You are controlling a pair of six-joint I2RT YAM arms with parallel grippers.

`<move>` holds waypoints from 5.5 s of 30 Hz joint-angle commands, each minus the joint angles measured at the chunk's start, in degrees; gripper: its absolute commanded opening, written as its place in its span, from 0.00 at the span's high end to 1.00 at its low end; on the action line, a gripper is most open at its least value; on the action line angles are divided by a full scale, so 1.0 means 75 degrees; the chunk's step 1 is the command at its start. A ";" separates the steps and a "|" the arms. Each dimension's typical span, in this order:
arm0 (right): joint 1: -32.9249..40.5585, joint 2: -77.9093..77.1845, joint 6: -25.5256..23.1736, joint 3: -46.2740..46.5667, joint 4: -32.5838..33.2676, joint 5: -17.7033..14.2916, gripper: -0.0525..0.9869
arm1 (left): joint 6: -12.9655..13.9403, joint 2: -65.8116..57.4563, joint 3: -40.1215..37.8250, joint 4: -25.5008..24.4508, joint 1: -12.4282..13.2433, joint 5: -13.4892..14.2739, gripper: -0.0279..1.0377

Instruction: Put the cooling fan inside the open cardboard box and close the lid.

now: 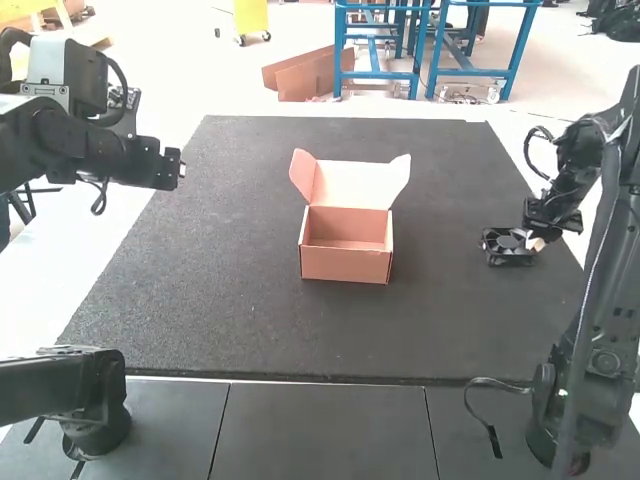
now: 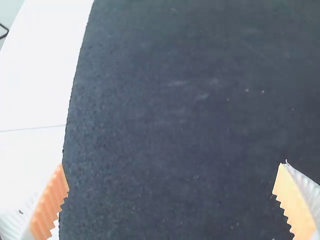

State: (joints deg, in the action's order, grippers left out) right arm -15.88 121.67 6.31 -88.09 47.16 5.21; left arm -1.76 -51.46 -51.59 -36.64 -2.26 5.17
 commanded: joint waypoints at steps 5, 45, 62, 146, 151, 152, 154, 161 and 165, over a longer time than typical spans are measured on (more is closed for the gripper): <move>0.0031 -0.2476 -0.0606 0.0531 0.0392 0.1063 0.96 | 0.0199 0.0030 0.0012 -0.0036 -0.0144 0.0072 0.06; 0.6301 -0.5125 -0.6501 0.1879 -0.0018 0.1239 0.95 | 0.0176 0.0440 0.0738 0.0339 -0.0976 0.0084 0.06; 0.6348 -0.3039 -0.6477 0.1117 -0.1307 0.0301 0.96 | 0.0141 0.0510 0.0539 0.0269 -0.0976 0.0084 0.06; 0.4613 -0.2957 -0.2188 0.0238 -0.2948 0.0371 0.09 | -0.0515 -0.5771 -0.1922 0.4827 -0.1573 0.0518 0.06; 0.4613 -0.2218 -0.2235 -0.0570 -0.2420 0.0219 0.09 | -0.0597 -0.6228 -0.2437 0.4792 -0.1609 0.0424 0.06; 0.4613 -0.2078 -0.2282 -0.0735 -0.2327 0.0207 0.09 | -0.0656 -0.6299 -0.2543 0.4745 -0.1609 0.0401 0.06; 0.4543 -0.1867 -0.2329 -0.0981 -0.2186 0.0090 0.09 | -0.0715 -0.6451 -0.2707 0.4640 -0.1609 0.0272 0.06; 0.4227 -0.1679 -0.2563 -0.1203 -0.2174 0.0078 0.09 | -0.0761 -0.6767 -0.3012 0.4347 -0.1831 -0.0127 0.06; 0.4109 -0.1644 -0.2563 -0.1180 -0.2139 0.0078 0.09 | -0.0773 -0.6791 -0.3012 0.4241 -0.1937 -0.0396 0.06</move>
State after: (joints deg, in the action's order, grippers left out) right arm 15.88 109.82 -12.08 -94.98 30.89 6.59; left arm -6.96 -102.50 -72.25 -4.97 -16.01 4.80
